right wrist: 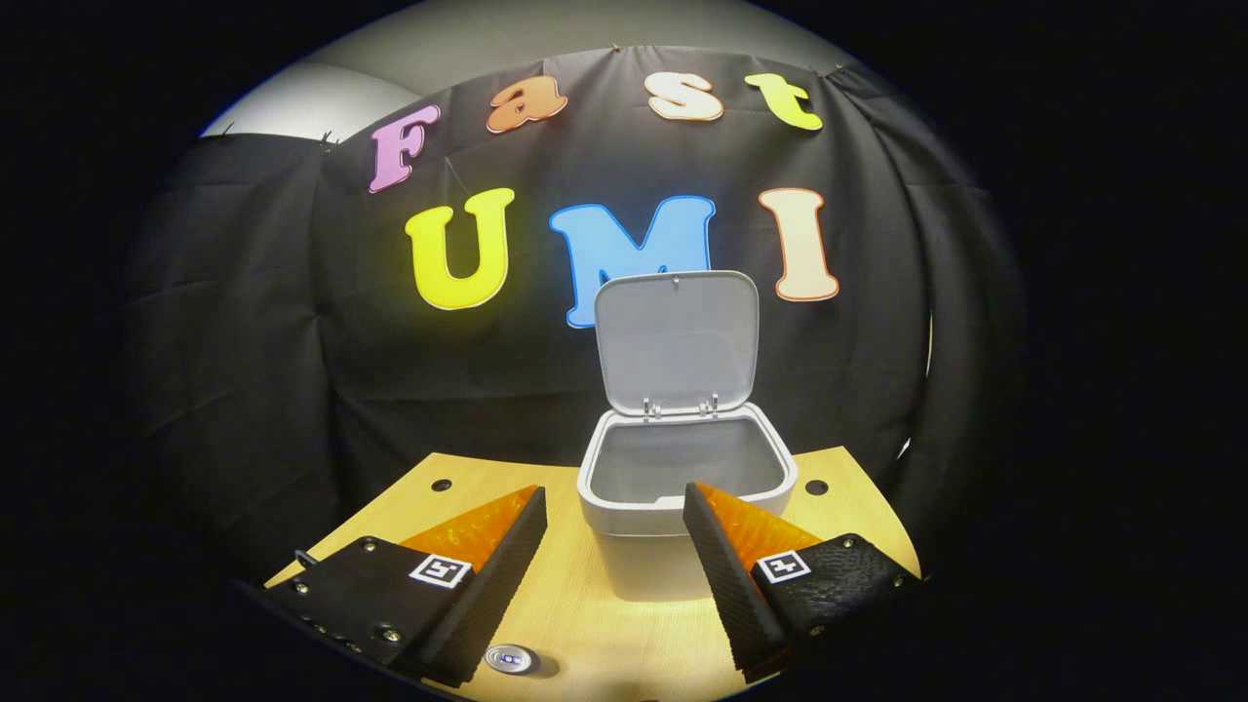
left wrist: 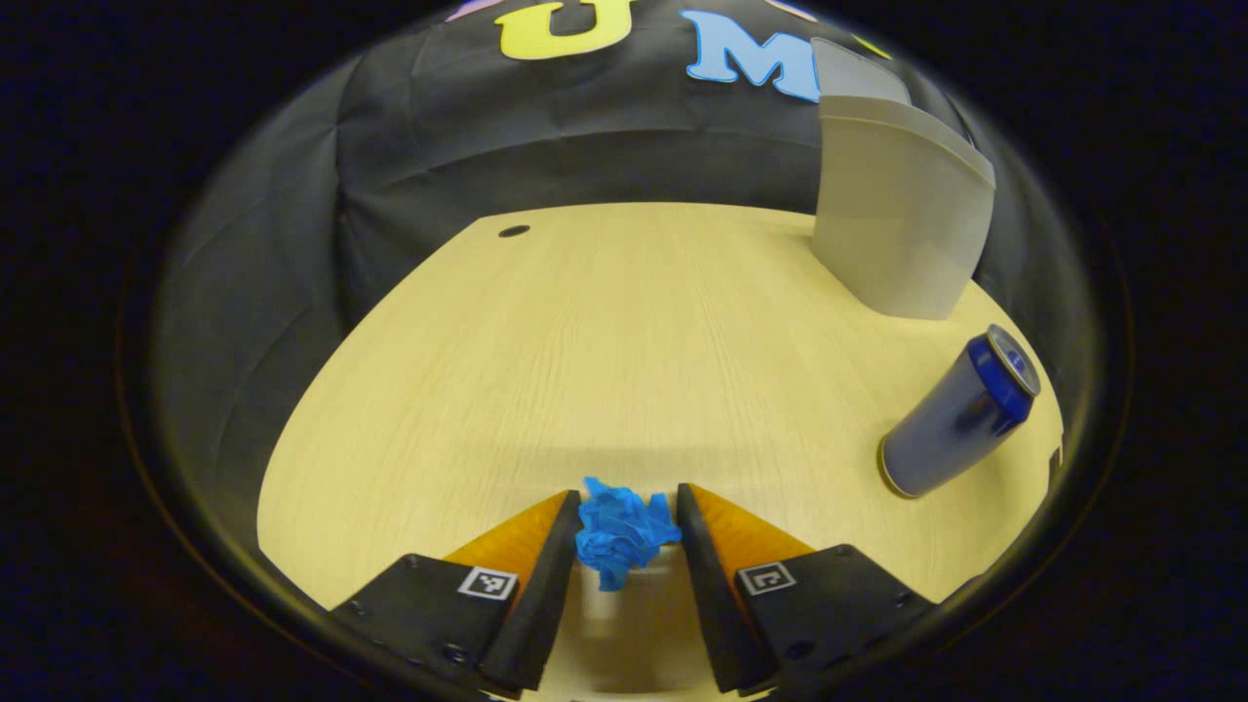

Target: Press the lid of the desktop garbage bin to open it, pick up the crumpled paper on the desktop and throw it into the bin, then pick up the pop can on the desktop and drop it into the bin, and finally close the garbage bin lid.

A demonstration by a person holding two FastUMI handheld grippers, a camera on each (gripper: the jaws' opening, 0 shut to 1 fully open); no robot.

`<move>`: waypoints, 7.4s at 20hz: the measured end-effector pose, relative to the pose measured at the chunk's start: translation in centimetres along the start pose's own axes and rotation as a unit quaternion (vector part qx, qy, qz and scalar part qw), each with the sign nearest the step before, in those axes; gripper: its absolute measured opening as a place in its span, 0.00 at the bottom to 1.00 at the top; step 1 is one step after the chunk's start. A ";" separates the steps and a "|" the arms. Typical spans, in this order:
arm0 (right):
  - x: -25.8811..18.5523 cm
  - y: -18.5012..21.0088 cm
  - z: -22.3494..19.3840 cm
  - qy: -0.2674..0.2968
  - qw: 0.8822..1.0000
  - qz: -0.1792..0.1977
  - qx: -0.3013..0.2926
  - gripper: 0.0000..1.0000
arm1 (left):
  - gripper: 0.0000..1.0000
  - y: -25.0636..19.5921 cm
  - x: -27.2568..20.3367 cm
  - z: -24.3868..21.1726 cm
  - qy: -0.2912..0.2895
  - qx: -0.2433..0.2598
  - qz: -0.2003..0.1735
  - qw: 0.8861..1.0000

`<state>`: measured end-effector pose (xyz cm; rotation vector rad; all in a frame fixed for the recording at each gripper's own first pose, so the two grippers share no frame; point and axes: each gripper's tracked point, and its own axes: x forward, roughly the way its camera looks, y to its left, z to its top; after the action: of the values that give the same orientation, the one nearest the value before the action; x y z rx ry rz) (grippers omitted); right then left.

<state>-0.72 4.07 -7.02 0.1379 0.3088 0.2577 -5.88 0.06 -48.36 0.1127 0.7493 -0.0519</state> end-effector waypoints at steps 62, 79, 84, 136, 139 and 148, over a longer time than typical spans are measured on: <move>0.2 9.1 -26.5 0.236 0.953 0.178 -0.070 0.97 | 0.40 -18.7 -12.1 48.6 -0.327 0.084 -0.180 0.924; 0.6 8.9 -28.0 0.268 0.943 0.192 -0.039 1.00 | 0.48 -33.4 -7.3 47.3 -0.268 0.149 -0.333 0.892; 0.5 8.8 -28.1 0.269 0.943 0.190 -0.038 0.97 | 0.84 -34.2 -7.8 47.4 -0.275 0.137 -0.342 0.888; 2.2 7.7 -20.3 0.200 0.968 0.142 -0.051 0.86 | 0.96 -15.2 -11.2 44.9 -0.299 0.043 -0.205 0.931; 2.5 7.4 -16.8 0.168 0.974 0.142 -0.052 0.85 | 0.95 -14.3 -10.8 44.6 -0.295 0.038 -0.197 0.934; 2.6 8.1 -4.2 0.043 0.987 0.152 -0.039 0.85 | 0.95 -12.5 -9.9 42.8 -0.281 0.024 -0.179 0.943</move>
<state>-1.48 12.94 -10.28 0.0962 0.3633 0.5786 14.73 -17.46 -11.52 0.0031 0.1886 -0.4336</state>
